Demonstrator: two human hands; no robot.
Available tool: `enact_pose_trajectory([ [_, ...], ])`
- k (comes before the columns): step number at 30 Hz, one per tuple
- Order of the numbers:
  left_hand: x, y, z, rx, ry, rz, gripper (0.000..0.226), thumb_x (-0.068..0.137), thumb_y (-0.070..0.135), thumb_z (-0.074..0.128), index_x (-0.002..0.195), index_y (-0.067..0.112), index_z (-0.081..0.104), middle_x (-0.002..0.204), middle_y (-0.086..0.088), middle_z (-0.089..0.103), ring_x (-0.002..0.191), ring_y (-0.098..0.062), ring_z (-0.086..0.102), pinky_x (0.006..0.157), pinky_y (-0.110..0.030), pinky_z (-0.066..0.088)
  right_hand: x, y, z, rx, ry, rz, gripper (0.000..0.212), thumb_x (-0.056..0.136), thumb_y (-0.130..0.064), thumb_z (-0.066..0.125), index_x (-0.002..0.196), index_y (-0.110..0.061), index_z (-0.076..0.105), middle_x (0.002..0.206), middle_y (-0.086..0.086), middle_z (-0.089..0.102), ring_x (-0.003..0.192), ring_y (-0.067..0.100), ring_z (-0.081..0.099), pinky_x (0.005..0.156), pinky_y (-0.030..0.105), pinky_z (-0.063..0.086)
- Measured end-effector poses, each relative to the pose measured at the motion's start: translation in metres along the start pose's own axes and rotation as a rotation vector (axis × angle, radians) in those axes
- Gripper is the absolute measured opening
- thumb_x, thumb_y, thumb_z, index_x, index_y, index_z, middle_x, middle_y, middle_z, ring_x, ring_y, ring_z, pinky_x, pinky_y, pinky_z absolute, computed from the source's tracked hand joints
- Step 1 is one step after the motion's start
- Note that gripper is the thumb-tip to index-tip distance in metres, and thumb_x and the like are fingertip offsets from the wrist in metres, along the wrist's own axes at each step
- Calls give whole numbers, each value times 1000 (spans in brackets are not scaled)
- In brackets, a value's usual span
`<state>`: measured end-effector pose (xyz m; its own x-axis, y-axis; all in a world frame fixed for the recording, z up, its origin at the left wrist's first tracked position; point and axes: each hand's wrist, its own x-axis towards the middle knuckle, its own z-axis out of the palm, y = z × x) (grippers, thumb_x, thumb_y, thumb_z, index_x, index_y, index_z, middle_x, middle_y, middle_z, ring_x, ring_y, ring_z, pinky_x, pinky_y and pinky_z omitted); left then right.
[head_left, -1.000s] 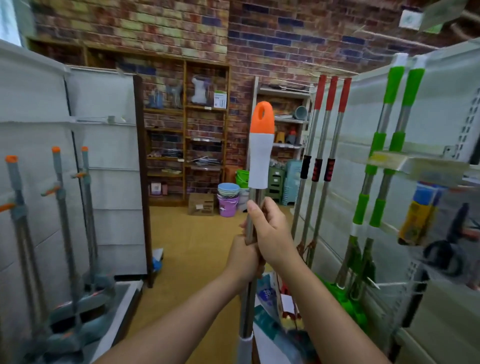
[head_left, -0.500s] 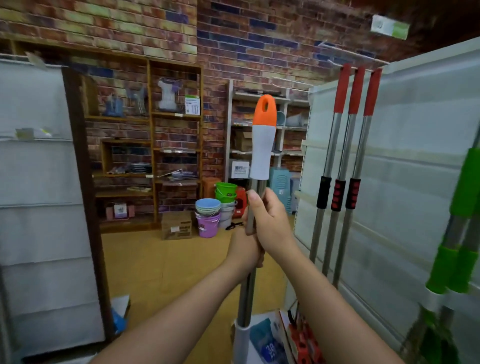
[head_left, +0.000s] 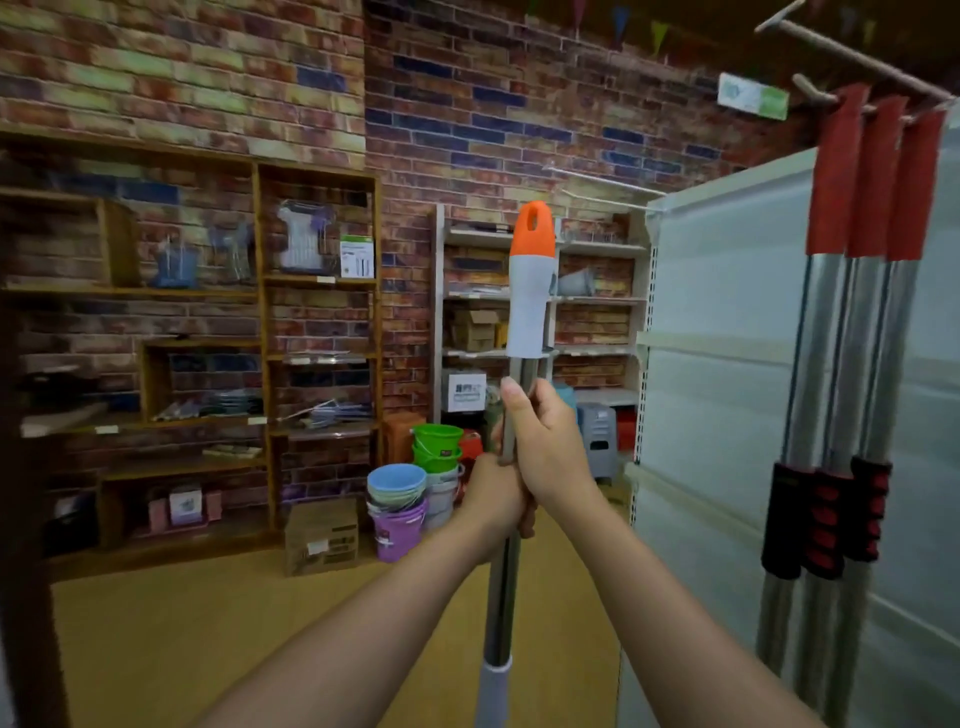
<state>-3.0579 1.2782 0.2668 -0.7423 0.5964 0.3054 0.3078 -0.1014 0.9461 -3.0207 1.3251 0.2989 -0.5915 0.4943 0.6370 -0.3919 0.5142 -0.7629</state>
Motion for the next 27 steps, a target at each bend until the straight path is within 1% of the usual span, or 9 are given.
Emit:
enact_pose_trajectory([
  [3,65,-12,-8,-1,-84,18,40,97,21,36,61,12,49,42,-6,43,35,-18,40,33,-20,32,53,29,14,-42,47,-17,36,94,-38,47,82,-4,50,74,12,52,70,24,52,66,39,42],
  [9,187,-27,-16,-44,-206,6,35,93,21,40,64,9,55,42,-6,44,34,-20,41,38,-25,34,155,74,32,-122,108,-2,32,92,-38,49,77,-9,48,70,7,49,66,20,49,62,32,39],
  [12,235,-22,-12,-89,-263,-21,32,92,21,40,65,8,52,41,-3,45,36,-18,41,39,-25,34,199,86,30,-184,164,-16,33,92,-37,50,71,-13,43,64,2,43,61,16,43,57,27,35],
  [15,280,-20,-2,-97,-303,-42,34,91,22,38,61,10,49,39,0,44,35,-17,39,38,-24,33,236,94,23,-241,206,-20,33,93,-35,50,67,-16,42,63,-2,45,58,12,44,54,23,36],
  [17,308,-19,5,-98,-338,-38,31,89,26,39,63,11,49,41,-1,44,34,-17,40,39,-25,34,259,100,19,-271,219,-32,33,92,-37,50,70,-13,46,67,8,51,62,20,50,60,31,42],
  [19,333,-18,14,-119,-355,-41,30,87,26,39,64,11,49,40,0,46,35,-18,41,41,-27,35,281,108,16,-295,248,-35,41,90,-41,50,81,-1,52,83,24,61,76,37,58,71,45,51],
  [20,344,-18,17,-129,-364,-42,31,88,26,39,63,11,49,39,1,46,36,-18,41,42,-28,36,291,113,13,-311,261,-34,45,89,-42,50,85,3,53,90,26,63,82,40,60,76,48,52],
  [25,389,-17,38,-149,-363,-52,31,88,29,38,65,13,50,44,-1,45,39,-16,42,44,-27,36,333,133,-1,-338,288,-42,37,91,-39,50,87,-4,56,90,19,65,86,35,62,80,46,52],
  [27,404,-14,42,-165,-364,-32,30,89,28,37,67,13,49,46,-1,43,39,-16,42,44,-27,35,348,138,-4,-373,305,-55,42,90,-43,50,88,-2,56,84,17,64,77,32,61,73,44,52],
])
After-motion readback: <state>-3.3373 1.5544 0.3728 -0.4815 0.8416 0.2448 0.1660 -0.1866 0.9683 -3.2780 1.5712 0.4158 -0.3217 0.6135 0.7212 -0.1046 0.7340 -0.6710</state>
